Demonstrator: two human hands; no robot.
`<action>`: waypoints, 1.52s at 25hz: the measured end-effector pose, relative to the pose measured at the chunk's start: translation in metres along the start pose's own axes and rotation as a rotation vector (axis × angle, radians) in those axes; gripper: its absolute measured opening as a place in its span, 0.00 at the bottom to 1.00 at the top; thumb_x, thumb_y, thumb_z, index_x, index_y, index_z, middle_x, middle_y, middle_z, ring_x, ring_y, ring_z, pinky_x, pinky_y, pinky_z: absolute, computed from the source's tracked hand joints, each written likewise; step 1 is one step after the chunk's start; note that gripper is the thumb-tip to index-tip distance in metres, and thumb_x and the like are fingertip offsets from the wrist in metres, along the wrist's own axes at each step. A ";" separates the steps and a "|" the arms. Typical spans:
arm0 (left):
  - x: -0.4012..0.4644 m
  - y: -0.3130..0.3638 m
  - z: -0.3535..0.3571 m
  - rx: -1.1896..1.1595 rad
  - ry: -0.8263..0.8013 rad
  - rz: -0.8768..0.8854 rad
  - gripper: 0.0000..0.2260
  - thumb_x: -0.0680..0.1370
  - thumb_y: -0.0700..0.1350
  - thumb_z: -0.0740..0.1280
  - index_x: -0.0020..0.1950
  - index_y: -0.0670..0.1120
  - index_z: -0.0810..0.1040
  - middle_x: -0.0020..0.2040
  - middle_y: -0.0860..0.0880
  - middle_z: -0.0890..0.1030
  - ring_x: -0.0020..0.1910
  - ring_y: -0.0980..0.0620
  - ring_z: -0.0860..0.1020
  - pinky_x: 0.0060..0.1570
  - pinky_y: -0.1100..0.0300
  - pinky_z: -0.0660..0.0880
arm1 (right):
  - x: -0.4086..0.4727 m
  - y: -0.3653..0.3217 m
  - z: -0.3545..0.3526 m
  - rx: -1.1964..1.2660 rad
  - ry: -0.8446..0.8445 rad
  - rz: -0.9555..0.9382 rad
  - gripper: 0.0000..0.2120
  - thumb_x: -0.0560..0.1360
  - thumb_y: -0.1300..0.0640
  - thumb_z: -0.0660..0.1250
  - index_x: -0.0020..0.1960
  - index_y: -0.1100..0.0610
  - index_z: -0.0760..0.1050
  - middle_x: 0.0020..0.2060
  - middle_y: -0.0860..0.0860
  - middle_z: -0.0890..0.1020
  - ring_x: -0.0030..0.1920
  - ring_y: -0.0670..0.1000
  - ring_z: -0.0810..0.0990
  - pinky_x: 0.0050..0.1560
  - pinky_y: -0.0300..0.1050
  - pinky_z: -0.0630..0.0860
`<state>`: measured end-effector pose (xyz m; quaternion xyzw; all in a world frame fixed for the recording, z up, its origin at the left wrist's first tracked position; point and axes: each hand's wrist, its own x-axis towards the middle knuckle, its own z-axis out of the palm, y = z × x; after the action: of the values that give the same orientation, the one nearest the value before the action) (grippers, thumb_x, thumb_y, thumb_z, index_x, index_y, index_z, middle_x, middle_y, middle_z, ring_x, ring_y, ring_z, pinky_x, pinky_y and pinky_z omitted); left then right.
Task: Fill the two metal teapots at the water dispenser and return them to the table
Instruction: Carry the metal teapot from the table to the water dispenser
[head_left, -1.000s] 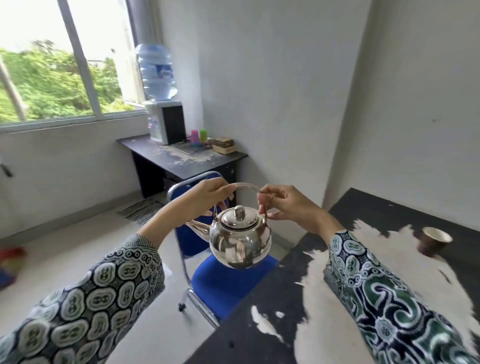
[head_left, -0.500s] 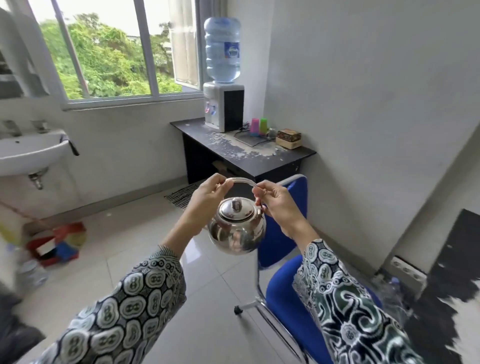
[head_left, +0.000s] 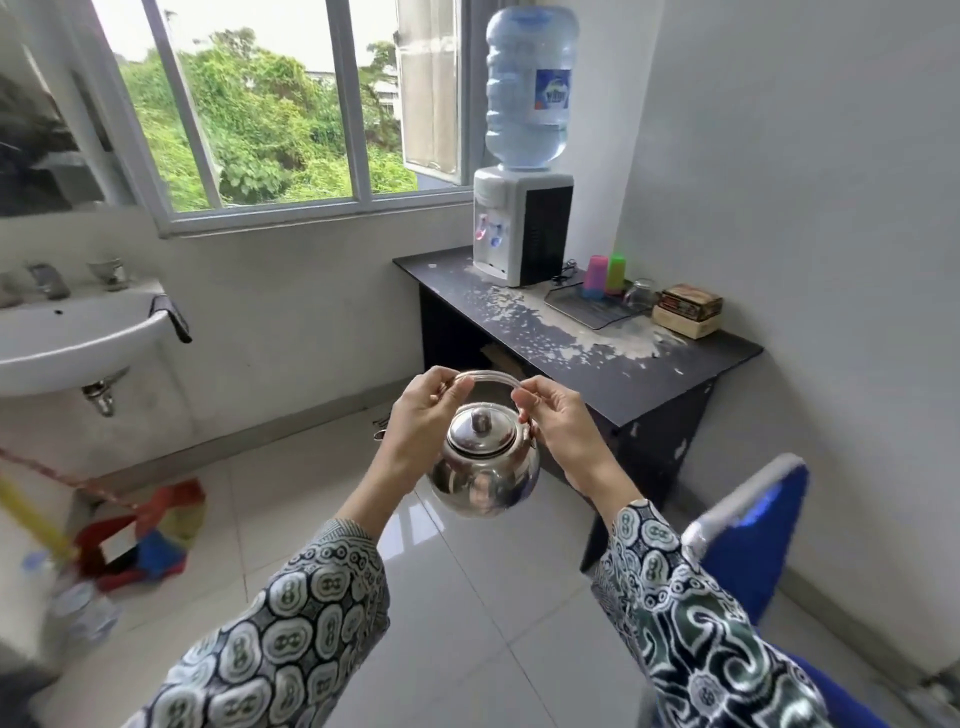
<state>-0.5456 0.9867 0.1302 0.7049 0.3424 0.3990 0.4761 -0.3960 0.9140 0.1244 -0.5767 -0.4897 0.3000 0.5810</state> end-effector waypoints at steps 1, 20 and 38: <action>0.032 -0.005 -0.006 0.000 0.000 -0.002 0.05 0.76 0.52 0.64 0.40 0.55 0.76 0.39 0.48 0.75 0.37 0.53 0.72 0.41 0.61 0.69 | 0.030 0.003 0.005 0.006 0.010 0.005 0.08 0.76 0.57 0.63 0.38 0.55 0.74 0.28 0.48 0.72 0.30 0.44 0.69 0.36 0.38 0.68; 0.591 -0.150 -0.086 0.277 -0.340 0.046 0.08 0.78 0.47 0.63 0.39 0.55 0.73 0.35 0.54 0.77 0.37 0.51 0.74 0.41 0.51 0.76 | 0.553 0.124 0.051 -0.019 0.196 0.065 0.11 0.75 0.54 0.63 0.46 0.62 0.76 0.31 0.50 0.73 0.32 0.45 0.70 0.39 0.42 0.70; 0.978 -0.323 -0.009 0.647 -0.449 0.072 0.06 0.79 0.40 0.58 0.54 0.42 0.72 0.49 0.41 0.82 0.46 0.41 0.80 0.45 0.50 0.75 | 0.919 0.293 -0.003 -0.138 0.199 0.263 0.06 0.77 0.55 0.61 0.43 0.56 0.73 0.32 0.47 0.74 0.29 0.38 0.70 0.32 0.27 0.67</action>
<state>-0.1495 1.9343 0.0578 0.8999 0.3129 0.1229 0.2778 -0.0173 1.7975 0.0470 -0.7009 -0.3697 0.2806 0.5416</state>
